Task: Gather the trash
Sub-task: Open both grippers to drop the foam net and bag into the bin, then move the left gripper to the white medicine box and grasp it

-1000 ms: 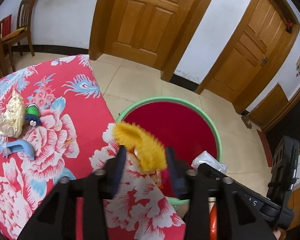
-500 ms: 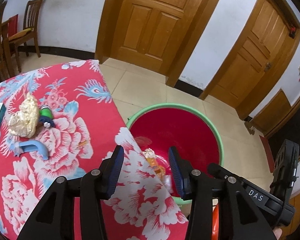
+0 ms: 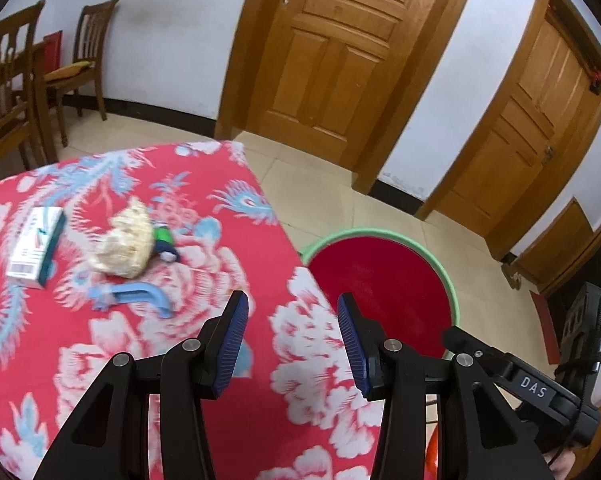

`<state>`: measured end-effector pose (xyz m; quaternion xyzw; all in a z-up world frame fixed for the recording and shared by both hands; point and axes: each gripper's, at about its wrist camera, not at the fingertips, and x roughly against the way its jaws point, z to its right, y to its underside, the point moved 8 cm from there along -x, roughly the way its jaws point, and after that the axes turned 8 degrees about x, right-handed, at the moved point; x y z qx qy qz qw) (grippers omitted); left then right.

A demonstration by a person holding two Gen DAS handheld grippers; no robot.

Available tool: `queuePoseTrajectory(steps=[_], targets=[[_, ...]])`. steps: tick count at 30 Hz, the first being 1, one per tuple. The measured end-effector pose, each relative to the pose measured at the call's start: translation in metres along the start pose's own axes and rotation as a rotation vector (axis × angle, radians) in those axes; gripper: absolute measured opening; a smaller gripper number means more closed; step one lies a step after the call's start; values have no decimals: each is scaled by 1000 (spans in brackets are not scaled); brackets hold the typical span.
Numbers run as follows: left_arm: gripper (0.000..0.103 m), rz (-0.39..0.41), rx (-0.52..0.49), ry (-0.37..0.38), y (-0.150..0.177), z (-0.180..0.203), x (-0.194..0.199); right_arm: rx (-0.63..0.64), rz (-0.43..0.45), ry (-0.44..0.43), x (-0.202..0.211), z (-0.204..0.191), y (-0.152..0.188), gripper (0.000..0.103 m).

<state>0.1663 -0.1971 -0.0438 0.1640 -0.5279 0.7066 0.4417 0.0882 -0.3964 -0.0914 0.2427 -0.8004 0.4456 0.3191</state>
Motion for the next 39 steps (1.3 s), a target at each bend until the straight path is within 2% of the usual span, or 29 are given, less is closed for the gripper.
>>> queuePoseTrajectory(steps=[10,21,25,31,35,39], targets=[[48,72,62,-88,-23,-61,36,62,-1,-28,4,-40,-1,77],[48,101,121,-207,-44,-137,49,147,-12,-41,-8,-83,-9,77],[48,112,153,-254,-51,-167,42,175,-23,-51,-16,-102,-11,77],[48,78,198,-319,-54,-209,19,193,-53,-69,-32,-123,-5,77],[48,47,209,-325,-55,-222,4,196,-69,-64,-42,-127,-2,77],[54,37,200,-331,-53,-226,-6,194,-83,-57,-49,-130,-1,77]])
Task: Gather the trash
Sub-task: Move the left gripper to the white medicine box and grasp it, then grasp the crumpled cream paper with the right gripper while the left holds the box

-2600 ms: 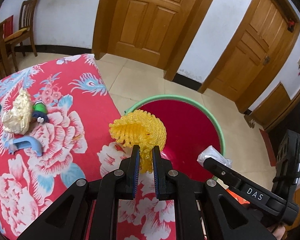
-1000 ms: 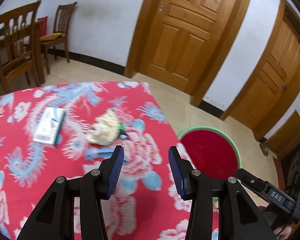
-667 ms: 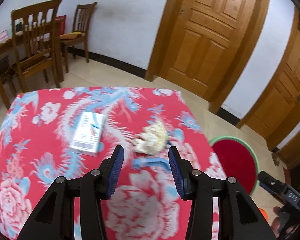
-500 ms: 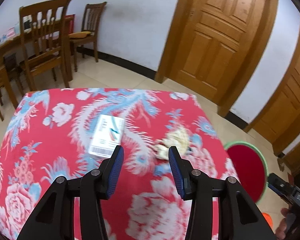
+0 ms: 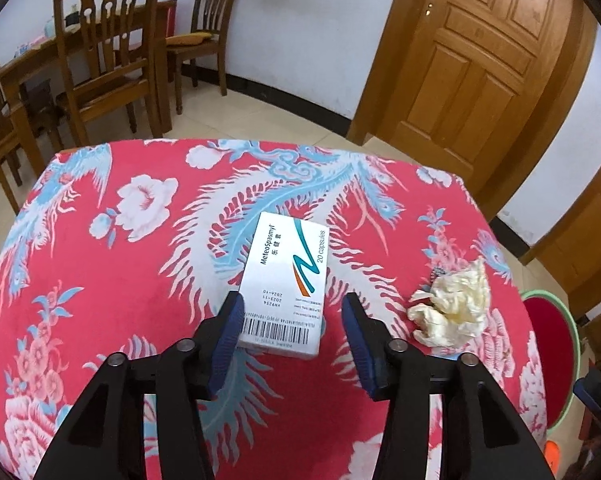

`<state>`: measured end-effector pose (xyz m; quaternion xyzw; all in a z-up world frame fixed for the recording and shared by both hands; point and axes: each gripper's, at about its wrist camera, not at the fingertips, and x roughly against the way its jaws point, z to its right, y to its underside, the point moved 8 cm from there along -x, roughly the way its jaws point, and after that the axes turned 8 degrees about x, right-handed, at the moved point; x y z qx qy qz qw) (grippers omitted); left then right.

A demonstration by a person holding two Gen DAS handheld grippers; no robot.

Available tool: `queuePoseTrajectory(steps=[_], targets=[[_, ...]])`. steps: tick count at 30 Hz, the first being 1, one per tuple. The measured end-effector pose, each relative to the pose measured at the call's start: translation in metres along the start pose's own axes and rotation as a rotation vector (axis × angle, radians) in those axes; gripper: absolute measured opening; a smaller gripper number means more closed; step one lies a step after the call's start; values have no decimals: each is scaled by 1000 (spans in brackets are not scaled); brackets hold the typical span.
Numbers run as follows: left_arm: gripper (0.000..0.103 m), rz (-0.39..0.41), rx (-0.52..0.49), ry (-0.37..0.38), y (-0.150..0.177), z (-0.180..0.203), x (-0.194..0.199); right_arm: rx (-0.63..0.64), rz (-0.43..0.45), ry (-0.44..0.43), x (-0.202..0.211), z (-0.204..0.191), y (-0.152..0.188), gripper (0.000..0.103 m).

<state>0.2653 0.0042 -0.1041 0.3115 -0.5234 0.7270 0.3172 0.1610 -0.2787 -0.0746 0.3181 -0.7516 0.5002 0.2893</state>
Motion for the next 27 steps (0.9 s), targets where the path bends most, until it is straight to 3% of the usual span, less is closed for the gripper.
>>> queuePoseTrajectory(steps=[7,16,21,27], targets=[[55,3,-17,-49,0,-4,-11,26,-12,-5,-8,-12,0,77],[54,4,11,-15,3,-8,-10,60,-21,-22,-17,-33,-1,77],[54,29,70,11,6,-20,17,89,-28,-34,-23,-50,-3,77],[54,79,118,-18,14,-42,44,124,-44,-63,-34,-75,-4,77]])
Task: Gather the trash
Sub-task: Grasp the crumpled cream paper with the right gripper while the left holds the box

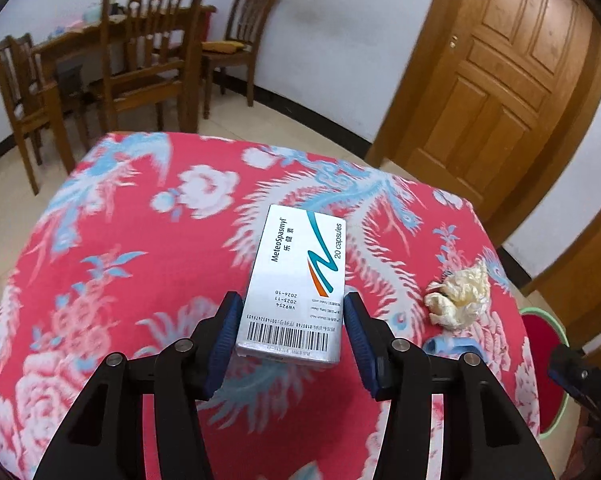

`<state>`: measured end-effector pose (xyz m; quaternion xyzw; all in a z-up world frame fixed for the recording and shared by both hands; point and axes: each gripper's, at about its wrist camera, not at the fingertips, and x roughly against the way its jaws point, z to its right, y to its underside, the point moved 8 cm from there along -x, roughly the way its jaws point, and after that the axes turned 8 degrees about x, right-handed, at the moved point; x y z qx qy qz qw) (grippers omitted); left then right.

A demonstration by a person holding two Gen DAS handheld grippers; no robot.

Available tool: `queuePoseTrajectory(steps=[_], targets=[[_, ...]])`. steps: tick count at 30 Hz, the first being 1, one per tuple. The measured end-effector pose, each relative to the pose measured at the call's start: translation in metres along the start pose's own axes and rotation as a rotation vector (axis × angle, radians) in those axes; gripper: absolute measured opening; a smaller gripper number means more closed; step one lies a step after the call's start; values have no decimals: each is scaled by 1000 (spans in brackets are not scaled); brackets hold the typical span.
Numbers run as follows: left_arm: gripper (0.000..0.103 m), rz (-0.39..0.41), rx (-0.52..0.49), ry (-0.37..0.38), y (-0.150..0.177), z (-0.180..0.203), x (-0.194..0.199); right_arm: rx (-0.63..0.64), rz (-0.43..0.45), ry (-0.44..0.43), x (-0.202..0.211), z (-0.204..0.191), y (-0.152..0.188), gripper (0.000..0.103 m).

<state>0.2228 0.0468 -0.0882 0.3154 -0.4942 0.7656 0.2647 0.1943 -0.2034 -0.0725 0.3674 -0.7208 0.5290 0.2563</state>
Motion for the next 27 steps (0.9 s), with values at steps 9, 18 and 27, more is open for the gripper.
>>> queuePoseTrajectory(steps=[9,18,27], targets=[[54,39,34,-34,0,-23,-1,26,-24,-37,-28,-35,-4,77],[54,51,54,-36,0,-35,-8,2,-42,-8,-64,-52,-10,77],[54,58,64,-2,0,-34,-3,-7,-62,56,-89,-51,-11,77]])
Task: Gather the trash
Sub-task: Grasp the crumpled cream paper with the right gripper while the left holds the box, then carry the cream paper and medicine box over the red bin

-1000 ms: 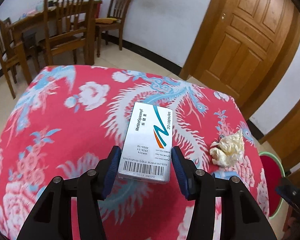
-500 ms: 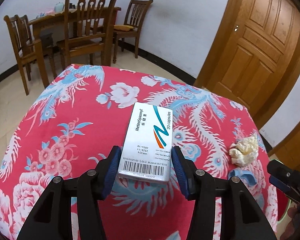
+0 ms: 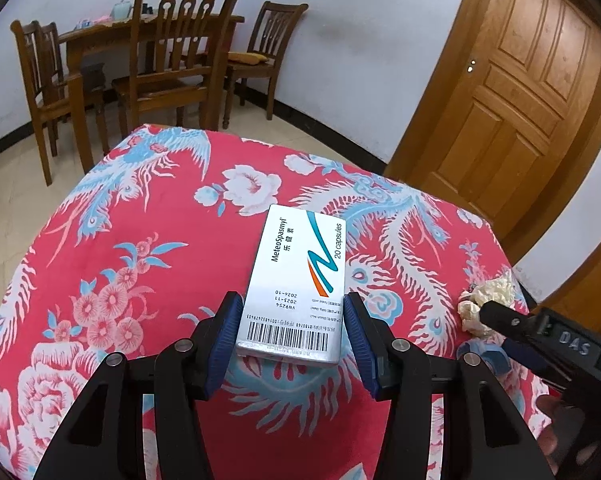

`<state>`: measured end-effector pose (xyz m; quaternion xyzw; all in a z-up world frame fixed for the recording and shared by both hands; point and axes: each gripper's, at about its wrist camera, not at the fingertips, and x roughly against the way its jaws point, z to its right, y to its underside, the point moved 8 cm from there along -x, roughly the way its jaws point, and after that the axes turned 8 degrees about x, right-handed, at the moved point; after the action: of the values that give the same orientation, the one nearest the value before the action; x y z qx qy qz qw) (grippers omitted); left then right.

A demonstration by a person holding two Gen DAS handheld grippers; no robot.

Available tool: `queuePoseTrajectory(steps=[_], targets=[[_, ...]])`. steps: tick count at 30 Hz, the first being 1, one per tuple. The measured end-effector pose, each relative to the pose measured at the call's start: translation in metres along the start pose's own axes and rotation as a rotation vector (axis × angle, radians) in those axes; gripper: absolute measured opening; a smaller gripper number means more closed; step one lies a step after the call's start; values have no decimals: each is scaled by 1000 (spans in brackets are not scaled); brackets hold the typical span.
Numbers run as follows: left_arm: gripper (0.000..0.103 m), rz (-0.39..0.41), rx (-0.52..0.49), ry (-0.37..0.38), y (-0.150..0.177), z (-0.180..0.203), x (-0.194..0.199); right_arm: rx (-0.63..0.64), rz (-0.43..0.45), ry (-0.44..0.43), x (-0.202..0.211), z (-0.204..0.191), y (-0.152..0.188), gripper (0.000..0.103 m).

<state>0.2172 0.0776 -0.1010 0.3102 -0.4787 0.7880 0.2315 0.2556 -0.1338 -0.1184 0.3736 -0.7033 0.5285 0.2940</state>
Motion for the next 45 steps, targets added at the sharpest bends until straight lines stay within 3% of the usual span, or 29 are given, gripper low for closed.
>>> queuePoseTrajectory(steps=[11,16,19,24,35,45], targets=[[54,-12,16,8,2,-3,-2,-54,11,18,-8,5,0,66],[54,-19,13,9,4,-2,-3,-49,5,25,-9,10,0,41],[54,-19,8,10,4,-1,-2,-58,-5,7,-8,12,1,36],[54,-21,2,14,5,1,-2,-61,-7,-23,-4,14,2,34],[54,-19,-16,23,7,7,-2,-35,88,-71,51,21,2,33],[54,0,-41,38,7,18,8,-51,157,-49,107,55,19,33]])
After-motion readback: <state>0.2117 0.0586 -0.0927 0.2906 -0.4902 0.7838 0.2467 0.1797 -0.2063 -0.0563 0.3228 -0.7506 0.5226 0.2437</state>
